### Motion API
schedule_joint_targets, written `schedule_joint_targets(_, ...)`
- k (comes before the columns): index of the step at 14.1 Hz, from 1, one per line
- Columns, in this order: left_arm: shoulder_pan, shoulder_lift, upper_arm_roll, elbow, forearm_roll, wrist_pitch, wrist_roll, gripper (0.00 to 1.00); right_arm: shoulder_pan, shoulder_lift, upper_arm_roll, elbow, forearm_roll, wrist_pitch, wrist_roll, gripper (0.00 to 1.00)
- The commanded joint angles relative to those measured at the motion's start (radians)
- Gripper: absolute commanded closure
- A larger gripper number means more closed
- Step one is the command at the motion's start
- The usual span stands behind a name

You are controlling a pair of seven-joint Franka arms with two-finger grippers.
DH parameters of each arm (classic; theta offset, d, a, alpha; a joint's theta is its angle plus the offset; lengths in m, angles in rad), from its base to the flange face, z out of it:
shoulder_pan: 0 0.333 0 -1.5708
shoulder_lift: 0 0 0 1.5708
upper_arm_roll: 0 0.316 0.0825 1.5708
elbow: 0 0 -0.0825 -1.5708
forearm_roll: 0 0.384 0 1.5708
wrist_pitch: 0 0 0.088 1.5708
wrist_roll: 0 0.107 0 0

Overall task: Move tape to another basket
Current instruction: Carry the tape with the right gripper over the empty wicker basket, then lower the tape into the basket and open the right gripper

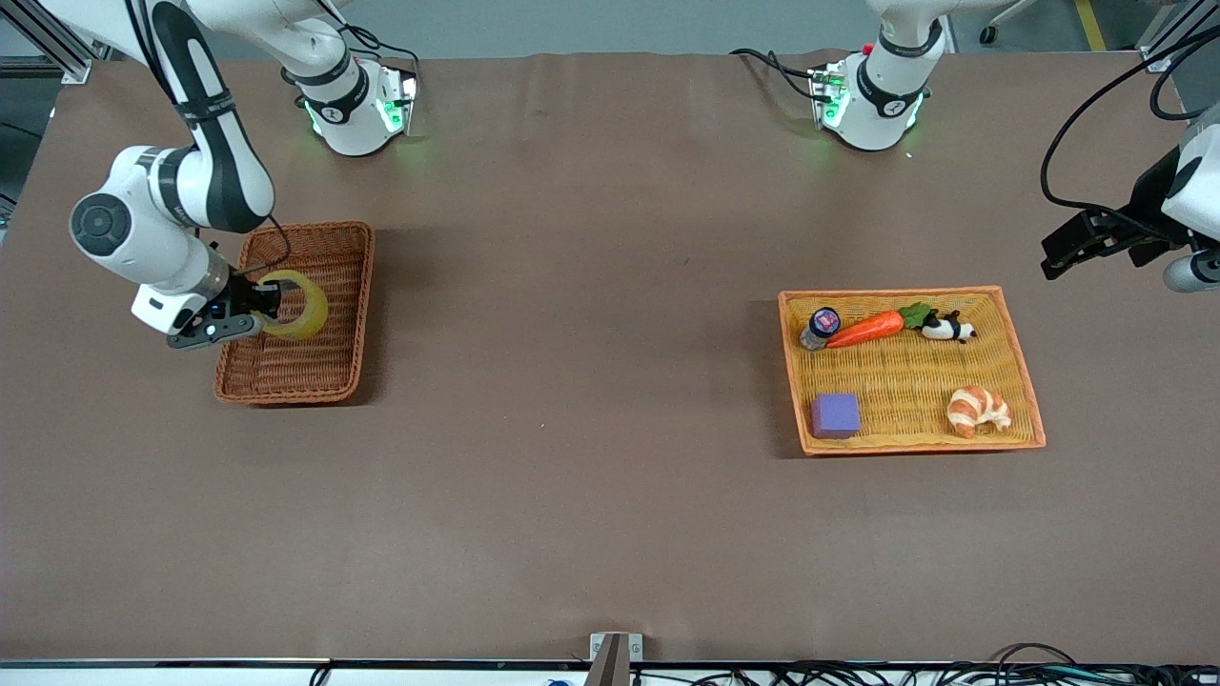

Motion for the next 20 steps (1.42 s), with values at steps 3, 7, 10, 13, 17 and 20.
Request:
schedule_joint_targets(3, 0.002, -0.023, -0.003, -0.023, -0.010, 0.016, 0.017, 0.00, -0.002, -0.036, -0.004, -0.069, 0.011, 0.089, -0.066, 0.98)
schedule_joint_targets(7, 0.002, -0.023, -0.002, -0.021, -0.006, 0.016, 0.017, 0.00, 0.001, 0.011, -0.002, -0.084, 0.013, 0.158, -0.068, 0.94)
schedule_joint_targets(10, 0.002, -0.023, -0.003, -0.021, -0.006, 0.016, 0.017, 0.00, 0.001, 0.016, -0.002, -0.086, 0.013, 0.158, -0.072, 0.85)
schedule_joint_targets(13, 0.002, -0.023, -0.003, -0.021, -0.006, 0.018, 0.017, 0.00, 0.003, 0.027, -0.002, -0.084, 0.013, 0.166, -0.071, 0.31)
schedule_joint_targets(17, 0.002, -0.022, -0.003, -0.020, -0.006, 0.018, 0.017, 0.00, 0.003, 0.014, 0.004, -0.043, 0.011, 0.137, -0.063, 0.00)
schedule_joint_targets(20, 0.002, -0.022, -0.011, -0.020, -0.006, 0.018, 0.017, 0.00, -0.002, -0.001, 0.006, 0.131, 0.011, -0.042, -0.051, 0.00)
